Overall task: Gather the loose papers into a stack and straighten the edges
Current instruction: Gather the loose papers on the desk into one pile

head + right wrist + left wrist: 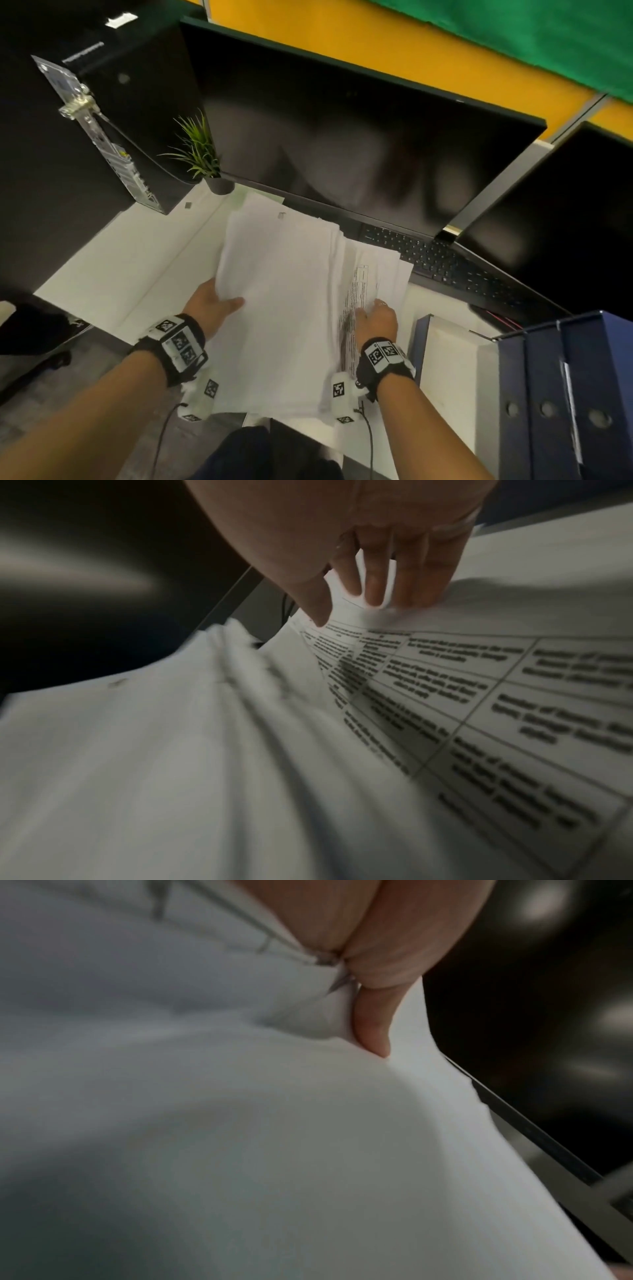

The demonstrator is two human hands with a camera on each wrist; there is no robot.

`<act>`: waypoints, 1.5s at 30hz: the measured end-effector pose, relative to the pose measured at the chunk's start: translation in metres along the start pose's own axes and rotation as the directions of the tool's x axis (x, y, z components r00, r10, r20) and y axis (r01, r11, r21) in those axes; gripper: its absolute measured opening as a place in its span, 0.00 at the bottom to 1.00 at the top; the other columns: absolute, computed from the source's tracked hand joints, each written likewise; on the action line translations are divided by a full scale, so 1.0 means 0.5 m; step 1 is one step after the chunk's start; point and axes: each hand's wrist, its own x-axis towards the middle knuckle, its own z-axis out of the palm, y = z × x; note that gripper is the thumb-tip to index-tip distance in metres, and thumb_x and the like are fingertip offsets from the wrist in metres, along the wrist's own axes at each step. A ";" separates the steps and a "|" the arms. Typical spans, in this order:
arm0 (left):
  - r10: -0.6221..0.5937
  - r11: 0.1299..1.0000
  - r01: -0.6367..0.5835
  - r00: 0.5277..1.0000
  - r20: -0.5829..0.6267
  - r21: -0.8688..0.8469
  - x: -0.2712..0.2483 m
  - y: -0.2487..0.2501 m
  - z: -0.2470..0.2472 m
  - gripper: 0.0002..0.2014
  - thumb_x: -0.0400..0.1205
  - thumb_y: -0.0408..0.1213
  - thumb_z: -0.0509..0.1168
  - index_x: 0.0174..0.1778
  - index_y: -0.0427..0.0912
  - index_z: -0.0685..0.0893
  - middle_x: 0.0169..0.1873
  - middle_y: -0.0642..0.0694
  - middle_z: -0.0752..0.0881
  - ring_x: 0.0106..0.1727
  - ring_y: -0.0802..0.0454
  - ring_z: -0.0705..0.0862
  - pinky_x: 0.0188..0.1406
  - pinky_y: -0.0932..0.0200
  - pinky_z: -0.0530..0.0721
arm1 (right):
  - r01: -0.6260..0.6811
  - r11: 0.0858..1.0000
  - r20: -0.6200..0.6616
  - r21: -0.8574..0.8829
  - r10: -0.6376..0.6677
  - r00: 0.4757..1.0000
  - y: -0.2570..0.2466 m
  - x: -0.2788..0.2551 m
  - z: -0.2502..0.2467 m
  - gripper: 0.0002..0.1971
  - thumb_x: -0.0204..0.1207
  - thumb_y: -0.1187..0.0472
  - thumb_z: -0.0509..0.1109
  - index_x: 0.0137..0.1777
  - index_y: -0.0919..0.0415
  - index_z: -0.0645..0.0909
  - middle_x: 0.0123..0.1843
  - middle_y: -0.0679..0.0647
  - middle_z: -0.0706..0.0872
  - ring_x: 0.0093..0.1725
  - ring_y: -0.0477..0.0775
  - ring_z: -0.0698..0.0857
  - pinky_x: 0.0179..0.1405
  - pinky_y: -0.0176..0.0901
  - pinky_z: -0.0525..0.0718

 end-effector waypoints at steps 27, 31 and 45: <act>-0.035 0.946 0.025 0.999 -0.025 -0.324 0.032 -0.016 -0.094 0.41 0.57 0.56 0.82 0.68 0.52 0.83 0.59 0.43 0.90 0.61 0.33 0.86 0.66 0.28 0.80 | -0.115 0.979 -0.057 0.171 0.127 0.990 -0.027 -0.013 -0.026 0.29 0.78 0.64 0.71 0.78 0.60 0.68 0.67 0.65 0.82 0.62 0.67 0.84 0.60 0.51 0.83; -0.046 0.948 0.038 0.999 -0.018 -0.315 0.024 -0.012 -0.077 0.36 0.64 0.50 0.82 0.68 0.47 0.82 0.59 0.41 0.89 0.61 0.33 0.85 0.66 0.29 0.80 | -0.240 0.964 0.049 0.111 0.236 0.971 -0.013 -0.015 -0.058 0.47 0.66 0.49 0.83 0.79 0.63 0.62 0.69 0.64 0.80 0.64 0.66 0.83 0.54 0.48 0.84; -0.124 0.980 0.120 0.992 -0.014 -0.161 0.026 -0.002 -0.069 0.25 0.77 0.34 0.77 0.70 0.39 0.81 0.59 0.36 0.87 0.59 0.33 0.85 0.67 0.33 0.81 | 0.299 0.914 -0.186 -0.274 -0.355 0.916 -0.079 -0.101 -0.279 0.09 0.83 0.59 0.64 0.58 0.61 0.81 0.48 0.61 0.87 0.49 0.64 0.85 0.45 0.47 0.81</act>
